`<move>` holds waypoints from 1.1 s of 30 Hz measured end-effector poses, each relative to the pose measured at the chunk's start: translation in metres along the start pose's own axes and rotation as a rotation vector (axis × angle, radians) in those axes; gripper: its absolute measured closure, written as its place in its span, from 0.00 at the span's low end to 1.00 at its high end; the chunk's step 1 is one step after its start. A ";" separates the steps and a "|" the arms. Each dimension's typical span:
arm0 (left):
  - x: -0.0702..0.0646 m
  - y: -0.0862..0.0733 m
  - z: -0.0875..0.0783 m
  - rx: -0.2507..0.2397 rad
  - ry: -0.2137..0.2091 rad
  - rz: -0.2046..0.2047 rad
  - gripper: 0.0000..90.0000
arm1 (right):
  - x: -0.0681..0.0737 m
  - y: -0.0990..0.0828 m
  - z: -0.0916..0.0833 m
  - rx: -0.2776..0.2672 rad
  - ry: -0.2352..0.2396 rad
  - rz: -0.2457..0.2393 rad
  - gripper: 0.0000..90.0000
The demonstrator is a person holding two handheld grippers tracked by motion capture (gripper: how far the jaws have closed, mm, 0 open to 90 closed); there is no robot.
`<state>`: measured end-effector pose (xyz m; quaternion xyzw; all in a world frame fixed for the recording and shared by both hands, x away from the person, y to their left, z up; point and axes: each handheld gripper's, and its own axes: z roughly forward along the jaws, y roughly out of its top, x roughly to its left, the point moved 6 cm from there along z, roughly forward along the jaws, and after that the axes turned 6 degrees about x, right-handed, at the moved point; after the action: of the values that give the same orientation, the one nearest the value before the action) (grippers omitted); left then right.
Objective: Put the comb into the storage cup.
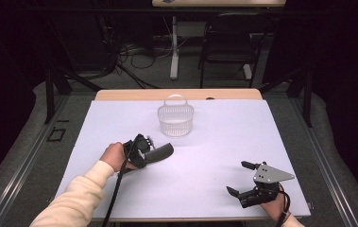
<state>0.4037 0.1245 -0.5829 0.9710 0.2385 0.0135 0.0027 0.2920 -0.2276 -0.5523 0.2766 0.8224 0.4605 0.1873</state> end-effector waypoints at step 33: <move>-0.008 -0.007 -0.041 -0.267 0.028 -0.076 0.80 | 0.000 0.000 -0.001 0.003 -0.004 -0.004 0.00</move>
<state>0.3922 0.1275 -0.5421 0.9520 0.2714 0.0585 0.1291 0.2915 -0.2284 -0.5518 0.2761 0.8233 0.4583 0.1897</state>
